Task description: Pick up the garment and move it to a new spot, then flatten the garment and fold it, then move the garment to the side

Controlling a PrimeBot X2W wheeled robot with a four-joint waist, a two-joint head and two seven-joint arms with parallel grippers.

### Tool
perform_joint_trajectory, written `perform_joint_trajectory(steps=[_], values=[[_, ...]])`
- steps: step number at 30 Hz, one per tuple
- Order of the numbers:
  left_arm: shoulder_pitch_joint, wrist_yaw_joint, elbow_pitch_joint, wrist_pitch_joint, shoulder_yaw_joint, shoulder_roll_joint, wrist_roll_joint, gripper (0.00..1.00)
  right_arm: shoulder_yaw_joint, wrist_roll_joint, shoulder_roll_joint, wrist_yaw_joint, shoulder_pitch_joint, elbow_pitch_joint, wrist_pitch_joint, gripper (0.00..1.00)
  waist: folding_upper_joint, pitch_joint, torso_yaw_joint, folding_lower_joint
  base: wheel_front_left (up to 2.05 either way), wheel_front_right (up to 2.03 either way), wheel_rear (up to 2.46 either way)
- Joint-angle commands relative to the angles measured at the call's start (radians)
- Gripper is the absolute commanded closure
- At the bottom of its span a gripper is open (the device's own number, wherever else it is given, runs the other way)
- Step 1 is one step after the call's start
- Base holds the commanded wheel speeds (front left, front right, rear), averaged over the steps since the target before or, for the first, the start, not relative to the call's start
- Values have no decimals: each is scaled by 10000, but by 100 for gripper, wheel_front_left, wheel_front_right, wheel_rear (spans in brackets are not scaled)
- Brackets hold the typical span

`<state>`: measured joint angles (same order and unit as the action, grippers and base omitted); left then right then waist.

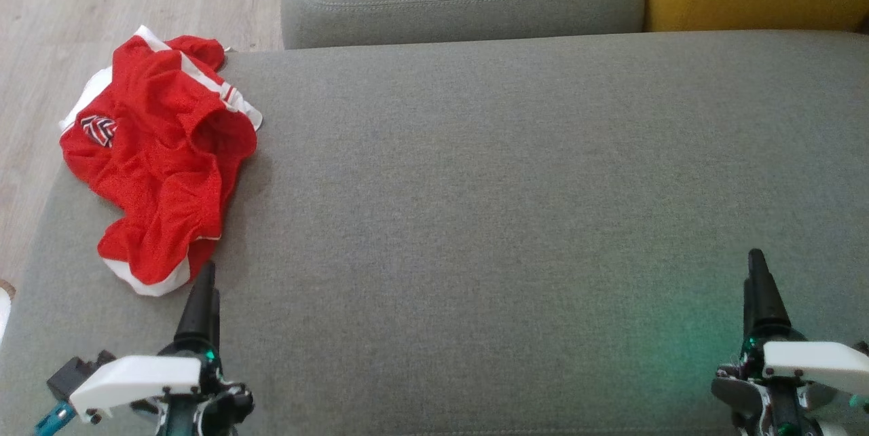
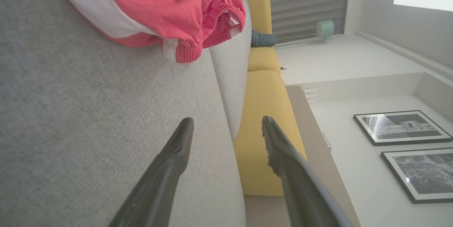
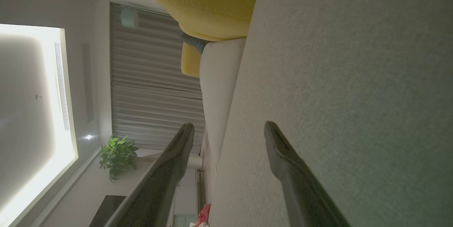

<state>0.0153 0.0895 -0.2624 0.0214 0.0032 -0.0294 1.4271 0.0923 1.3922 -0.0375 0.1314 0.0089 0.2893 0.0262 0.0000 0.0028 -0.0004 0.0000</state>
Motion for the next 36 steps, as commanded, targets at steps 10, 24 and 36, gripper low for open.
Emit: perform_joint_trajectory(steps=[10,24,36], values=[[-413,-149,729,-344,-261,-116,-1493,0,-323,-1632,-63,-2,-319,-869,-370,0,0,0,26,0,0,0,0],[-385,-265,949,-754,-796,-131,-4121,0,-877,-3927,-73,-3,-255,-1057,-783,0,0,-1,90,0,0,0,0],[-221,-422,1143,-1134,-1104,-145,-6302,0,-1252,-6169,-83,-4,-182,-880,-1167,0,0,-60,84,0,0,0,0]])
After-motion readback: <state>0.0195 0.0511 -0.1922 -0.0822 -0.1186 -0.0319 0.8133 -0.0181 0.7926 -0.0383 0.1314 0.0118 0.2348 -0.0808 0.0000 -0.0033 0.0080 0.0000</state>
